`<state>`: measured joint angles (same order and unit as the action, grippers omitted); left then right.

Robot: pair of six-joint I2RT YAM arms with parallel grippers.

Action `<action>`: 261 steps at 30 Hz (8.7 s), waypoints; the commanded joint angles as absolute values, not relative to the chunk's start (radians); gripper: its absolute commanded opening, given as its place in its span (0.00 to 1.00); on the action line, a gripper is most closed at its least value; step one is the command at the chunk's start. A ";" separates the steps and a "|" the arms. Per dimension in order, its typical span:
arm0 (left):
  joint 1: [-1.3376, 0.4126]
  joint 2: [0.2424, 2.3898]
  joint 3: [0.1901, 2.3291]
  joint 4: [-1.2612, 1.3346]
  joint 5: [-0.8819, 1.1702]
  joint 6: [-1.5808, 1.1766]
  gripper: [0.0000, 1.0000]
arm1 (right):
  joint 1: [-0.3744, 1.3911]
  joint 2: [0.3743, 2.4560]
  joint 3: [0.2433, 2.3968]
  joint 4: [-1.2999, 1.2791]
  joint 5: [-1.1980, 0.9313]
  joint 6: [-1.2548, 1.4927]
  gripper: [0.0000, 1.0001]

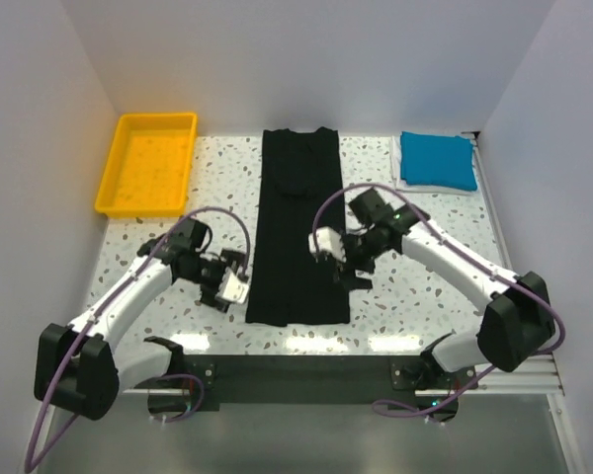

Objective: Fold and stack the t-shirts
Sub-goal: Fold the tshirt

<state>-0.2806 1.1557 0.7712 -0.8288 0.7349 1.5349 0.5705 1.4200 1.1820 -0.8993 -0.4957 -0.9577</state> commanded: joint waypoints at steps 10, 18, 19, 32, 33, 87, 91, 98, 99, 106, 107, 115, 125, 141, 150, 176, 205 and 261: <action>-0.768 1.028 0.506 -0.378 0.589 1.106 0.53 | 0.696 1.470 0.974 -0.807 -0.433 -0.874 0.46; -0.963 1.173 0.482 -0.134 0.462 0.825 0.47 | 0.696 1.479 0.965 -0.793 -0.440 -0.801 0.44; -0.966 1.192 0.477 -0.097 0.457 0.822 0.47 | 0.695 1.477 0.959 -0.790 -0.434 -0.799 0.44; -0.985 1.299 0.476 -0.014 0.373 0.871 0.32 | 0.693 1.447 0.920 -0.782 -0.417 -0.785 0.44; -0.985 1.302 0.477 -0.014 0.373 0.877 0.29 | 0.695 1.444 0.920 -0.782 -0.414 -0.787 0.44; -0.669 1.074 0.497 -0.656 0.649 1.422 0.46 | 0.876 1.332 0.742 -0.732 -0.264 -1.088 0.50; -0.667 1.111 0.491 -0.667 0.611 1.466 0.47 | 0.914 1.350 0.713 -0.700 -0.224 -1.085 0.52; -0.667 1.170 0.485 -0.609 0.591 1.476 0.47 | 0.931 1.419 0.713 -0.638 -0.209 -1.075 0.50; -0.667 1.193 0.485 -0.601 0.588 1.474 0.47 | 0.933 1.425 0.712 -0.628 -0.207 -1.074 0.50; -0.670 1.253 0.482 -0.545 0.581 1.462 0.35 | 0.937 1.459 0.704 -0.598 -0.202 -1.063 0.40; -0.670 1.259 0.485 -0.543 0.581 1.465 0.32 | 0.939 1.454 0.701 -0.594 -0.202 -1.060 0.38; -0.684 1.238 0.471 -0.549 0.607 1.470 0.00 | 0.942 1.385 0.683 -0.606 -0.179 -1.008 0.00; -0.683 1.186 0.609 -0.653 0.716 1.313 0.00 | 0.940 1.247 0.730 -0.701 -0.248 -0.905 0.00; -0.536 1.238 0.856 -0.789 0.776 1.273 0.00 | 0.758 1.242 0.908 -0.787 -0.333 -0.903 0.00; -0.387 1.495 1.075 -0.654 0.816 1.250 0.00 | 0.563 1.446 1.089 -0.693 -0.362 -1.058 0.00; -0.255 2.057 1.514 -0.336 0.746 1.306 0.00 | 0.325 2.060 1.608 -0.566 -0.347 -1.210 0.00; -0.340 1.600 1.036 -0.411 0.704 1.144 0.59 | 0.460 1.714 1.377 -0.827 -0.341 -0.991 0.82; -0.591 1.257 0.906 -0.926 0.859 0.990 0.00 | 0.627 1.278 1.107 -1.086 -0.258 -0.948 0.00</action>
<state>-0.5842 1.3624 0.8951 -0.7143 0.7113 1.0710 0.6128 1.4101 1.0676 -0.8986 -0.2134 -1.0100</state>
